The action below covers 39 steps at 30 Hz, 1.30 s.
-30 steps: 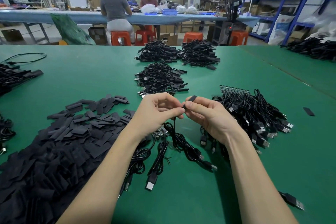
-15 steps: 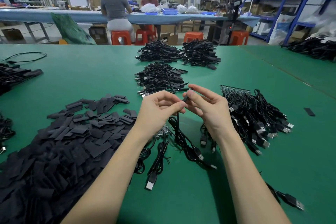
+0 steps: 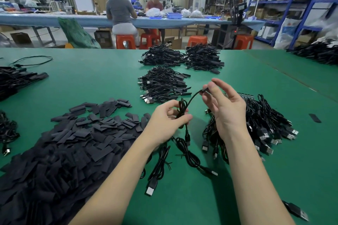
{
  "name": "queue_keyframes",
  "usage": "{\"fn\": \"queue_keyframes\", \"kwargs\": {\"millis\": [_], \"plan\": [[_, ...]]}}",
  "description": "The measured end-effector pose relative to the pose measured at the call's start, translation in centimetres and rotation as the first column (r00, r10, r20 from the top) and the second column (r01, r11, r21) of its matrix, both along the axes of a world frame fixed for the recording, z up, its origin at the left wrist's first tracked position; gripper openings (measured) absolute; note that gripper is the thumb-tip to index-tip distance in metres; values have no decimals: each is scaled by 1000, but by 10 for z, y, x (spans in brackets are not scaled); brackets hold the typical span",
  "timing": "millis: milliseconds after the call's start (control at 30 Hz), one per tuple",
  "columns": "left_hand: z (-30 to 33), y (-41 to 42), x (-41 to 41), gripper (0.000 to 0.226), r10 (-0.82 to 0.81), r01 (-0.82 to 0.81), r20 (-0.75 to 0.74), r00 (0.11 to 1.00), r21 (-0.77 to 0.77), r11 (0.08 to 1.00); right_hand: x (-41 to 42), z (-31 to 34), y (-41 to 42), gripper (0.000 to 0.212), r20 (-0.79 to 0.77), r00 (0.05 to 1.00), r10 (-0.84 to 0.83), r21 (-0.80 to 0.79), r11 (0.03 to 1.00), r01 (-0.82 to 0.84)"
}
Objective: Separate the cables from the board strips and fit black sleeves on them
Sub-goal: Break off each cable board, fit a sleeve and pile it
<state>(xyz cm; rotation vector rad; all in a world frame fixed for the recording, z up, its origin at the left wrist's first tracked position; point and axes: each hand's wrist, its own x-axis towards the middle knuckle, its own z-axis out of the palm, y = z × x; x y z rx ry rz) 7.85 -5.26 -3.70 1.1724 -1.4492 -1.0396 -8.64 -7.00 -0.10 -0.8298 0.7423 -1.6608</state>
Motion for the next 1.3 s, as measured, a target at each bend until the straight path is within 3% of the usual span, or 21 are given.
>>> {"fn": "queue_keyframes", "kwargs": {"millis": [67, 167, 300, 400, 533, 600, 767, 933, 1000, 1067, 1133, 1167, 1233, 1300], "plan": [[4, -3, 4, 37, 126, -126, 32, 991, -25, 992, -1, -1, 0, 28, -15, 1000, -12, 44, 999, 13], [16, -18, 19, 52, 373, -337, 250, 894, -173, 925, -3, -5, -3, 32, -55, 998, -21, 131, 991, 28], [37, -66, 30, 39, 503, -331, 487, 714, -398, 856, 1, -9, -5, 26, -156, 985, 75, 188, 981, -44], [44, -101, 30, 25, 481, -237, 667, 569, -427, 873, 6, -15, -4, 28, -273, 943, 188, 203, 970, -134], [28, -127, 35, 10, 335, -145, 851, 404, -302, 942, 8, -21, -2, 30, -366, 896, 250, 237, 957, -169], [17, -131, 39, 3, 305, -141, 876, 373, -272, 952, 7, -24, -2, 28, -375, 889, 262, 253, 952, -174], [16, -125, 44, 17, 307, -124, 843, 441, -282, 951, 8, -26, -2, 20, -414, 866, 282, 273, 946, -178], [27, -86, 45, 13, 374, -186, 646, 665, -342, 921, 10, -27, -4, 16, -567, 774, 282, 281, 949, -140], [27, -59, 43, 5, 373, -213, 556, 743, -332, 919, 11, -25, -4, 16, -738, 611, 287, 282, 953, -107], [23, -34, 41, 3, 342, -225, 488, 803, -283, 932, 12, -20, -4, 22, -878, 328, 348, 328, 937, -119], [15, -16, 39, 6, 283, -203, 474, 834, -214, 955, 19, -17, -2, 32, -903, 83, 421, 406, 901, -149], [11, -11, 37, 5, 246, -181, 487, 838, -178, 967, 24, -18, 0, 34, -899, 25, 438, 429, 889, -163], [6, -8, 34, 4, 170, -126, 534, 828, -117, 985, 31, -21, 3, 30, -888, 37, 458, 444, 876, -188], [8, -8, 35, 5, 107, -77, 574, 812, -76, 994, 30, -23, 6, 26, -857, 137, 497, 461, 857, -228]]}}
